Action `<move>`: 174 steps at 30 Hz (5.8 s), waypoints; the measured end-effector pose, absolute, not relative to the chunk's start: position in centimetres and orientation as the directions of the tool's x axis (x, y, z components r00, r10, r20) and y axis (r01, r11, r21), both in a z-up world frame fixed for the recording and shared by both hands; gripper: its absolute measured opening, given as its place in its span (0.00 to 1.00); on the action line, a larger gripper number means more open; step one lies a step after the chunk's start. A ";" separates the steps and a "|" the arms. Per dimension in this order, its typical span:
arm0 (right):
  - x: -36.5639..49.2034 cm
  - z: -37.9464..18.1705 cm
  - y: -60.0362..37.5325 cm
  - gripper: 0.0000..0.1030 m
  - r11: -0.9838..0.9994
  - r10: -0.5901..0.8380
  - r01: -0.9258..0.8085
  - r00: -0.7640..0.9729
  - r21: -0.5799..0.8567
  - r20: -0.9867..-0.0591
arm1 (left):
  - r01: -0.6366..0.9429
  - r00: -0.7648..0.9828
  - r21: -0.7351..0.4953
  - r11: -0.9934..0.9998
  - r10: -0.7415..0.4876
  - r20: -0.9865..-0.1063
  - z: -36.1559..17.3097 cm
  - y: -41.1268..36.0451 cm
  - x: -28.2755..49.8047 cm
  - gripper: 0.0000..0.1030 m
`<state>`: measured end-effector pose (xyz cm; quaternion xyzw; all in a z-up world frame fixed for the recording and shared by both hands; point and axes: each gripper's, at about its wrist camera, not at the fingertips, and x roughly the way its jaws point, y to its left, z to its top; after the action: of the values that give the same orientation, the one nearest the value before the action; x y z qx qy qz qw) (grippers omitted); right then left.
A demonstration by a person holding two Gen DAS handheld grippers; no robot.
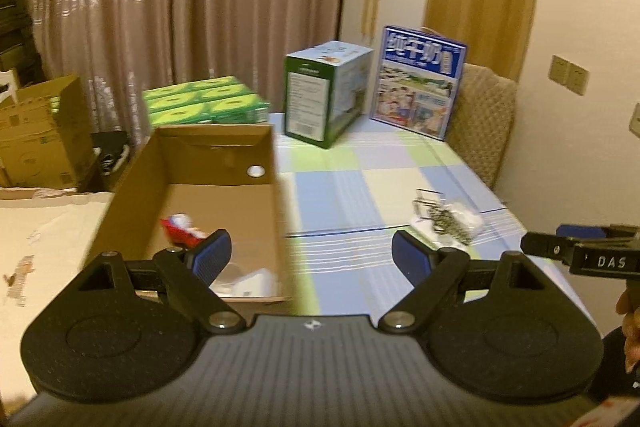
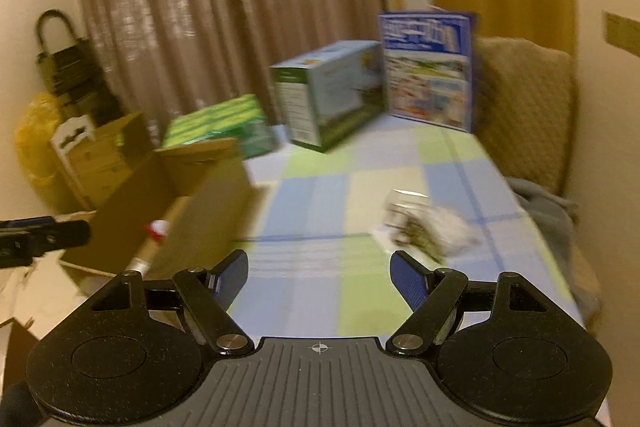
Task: Organize rigid objects
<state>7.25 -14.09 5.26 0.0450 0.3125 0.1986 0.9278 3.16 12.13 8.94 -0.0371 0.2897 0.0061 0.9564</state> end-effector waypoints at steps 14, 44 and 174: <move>7.7 3.1 -23.0 0.73 0.958 0.282 -0.188 0.752 0.215 -0.596 | 0.110 0.803 -0.055 0.992 -0.121 -0.583 6.3 3.6 6.2 0.82; 22.5 -6.7 -26.5 0.73 0.960 0.280 -0.221 0.700 0.173 -0.657 | 0.098 0.678 -0.101 0.990 -0.141 -0.721 -6.9 -4.6 21.8 0.77; 15.8 -10.4 -18.1 0.36 0.936 0.330 -0.322 0.654 0.144 -0.681 | 0.116 0.668 0.083 0.990 -0.016 -0.744 -10.6 -0.1 13.7 0.34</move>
<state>15.79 -18.06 -10.37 0.0050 0.3756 0.1794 0.9092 13.66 -0.12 -10.56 0.0619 0.4059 -0.0362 0.9111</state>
